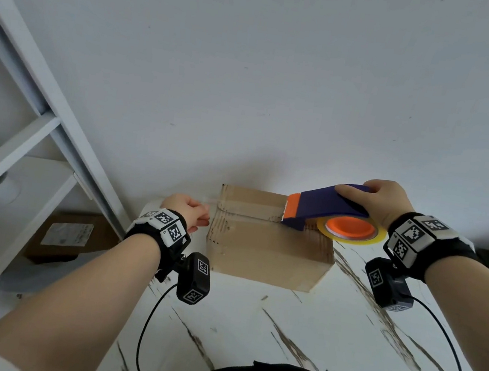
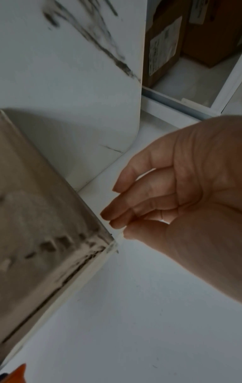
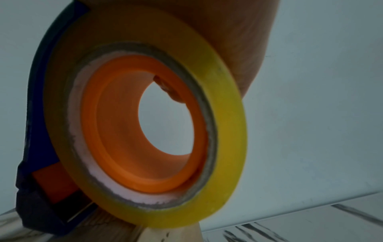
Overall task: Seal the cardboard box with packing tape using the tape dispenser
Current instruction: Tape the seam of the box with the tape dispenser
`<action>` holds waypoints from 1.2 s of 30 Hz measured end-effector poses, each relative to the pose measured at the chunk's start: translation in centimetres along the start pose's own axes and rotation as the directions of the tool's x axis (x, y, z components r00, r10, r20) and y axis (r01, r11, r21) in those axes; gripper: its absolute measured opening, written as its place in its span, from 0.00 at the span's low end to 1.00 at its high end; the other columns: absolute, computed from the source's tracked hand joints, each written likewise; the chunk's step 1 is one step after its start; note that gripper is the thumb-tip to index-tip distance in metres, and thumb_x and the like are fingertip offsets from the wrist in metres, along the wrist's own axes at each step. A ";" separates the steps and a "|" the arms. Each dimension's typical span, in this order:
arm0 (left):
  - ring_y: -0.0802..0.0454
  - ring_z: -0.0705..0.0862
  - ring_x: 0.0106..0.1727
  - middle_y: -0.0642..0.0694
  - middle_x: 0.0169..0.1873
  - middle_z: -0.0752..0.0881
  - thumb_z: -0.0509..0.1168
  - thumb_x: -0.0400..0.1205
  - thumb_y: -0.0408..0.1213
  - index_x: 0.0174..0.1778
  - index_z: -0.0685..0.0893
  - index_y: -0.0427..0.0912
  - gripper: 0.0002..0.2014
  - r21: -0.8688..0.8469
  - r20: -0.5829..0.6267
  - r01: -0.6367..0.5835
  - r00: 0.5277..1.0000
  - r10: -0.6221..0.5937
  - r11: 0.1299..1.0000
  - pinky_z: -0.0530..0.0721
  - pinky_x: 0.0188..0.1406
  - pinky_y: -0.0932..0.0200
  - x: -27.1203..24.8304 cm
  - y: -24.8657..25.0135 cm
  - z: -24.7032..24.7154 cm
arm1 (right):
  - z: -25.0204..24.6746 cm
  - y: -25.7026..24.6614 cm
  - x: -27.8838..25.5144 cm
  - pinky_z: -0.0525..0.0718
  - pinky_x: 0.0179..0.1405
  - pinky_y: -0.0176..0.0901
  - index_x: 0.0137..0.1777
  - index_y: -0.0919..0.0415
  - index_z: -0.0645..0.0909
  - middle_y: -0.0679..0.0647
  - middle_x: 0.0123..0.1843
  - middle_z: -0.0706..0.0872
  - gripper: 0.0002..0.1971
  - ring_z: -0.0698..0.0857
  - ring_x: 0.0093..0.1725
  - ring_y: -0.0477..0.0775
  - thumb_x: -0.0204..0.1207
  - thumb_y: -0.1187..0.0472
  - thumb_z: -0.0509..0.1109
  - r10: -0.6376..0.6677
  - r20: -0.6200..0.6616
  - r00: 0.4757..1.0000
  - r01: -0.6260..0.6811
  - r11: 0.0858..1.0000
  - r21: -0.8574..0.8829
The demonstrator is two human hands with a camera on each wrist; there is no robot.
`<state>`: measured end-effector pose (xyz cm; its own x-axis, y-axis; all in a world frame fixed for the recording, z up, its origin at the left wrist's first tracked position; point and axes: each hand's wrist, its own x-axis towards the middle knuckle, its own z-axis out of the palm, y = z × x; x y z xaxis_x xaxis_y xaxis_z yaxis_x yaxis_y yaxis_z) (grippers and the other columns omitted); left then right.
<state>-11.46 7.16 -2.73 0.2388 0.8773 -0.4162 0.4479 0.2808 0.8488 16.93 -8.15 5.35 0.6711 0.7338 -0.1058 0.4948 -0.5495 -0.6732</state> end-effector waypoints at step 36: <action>0.45 0.35 0.83 0.38 0.81 0.34 0.47 0.72 0.74 0.80 0.36 0.35 0.55 0.854 0.415 -0.467 0.877 0.242 0.230 0.43 0.84 0.49 -2.4 -0.3 3.7 | -0.1 -0.1 -0.3 0.69 0.28 0.42 0.28 0.63 0.74 0.55 0.26 0.73 0.21 0.72 0.28 0.54 0.69 0.47 0.76 0.034 0.011 0.999 -0.034 0.996 0.082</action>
<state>-8.95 3.53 -3.17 0.6752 0.6761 -0.2949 0.7271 -0.6774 0.1117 16.72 -8.32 5.48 0.6810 0.7194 -0.1366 0.4245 -0.5399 -0.7269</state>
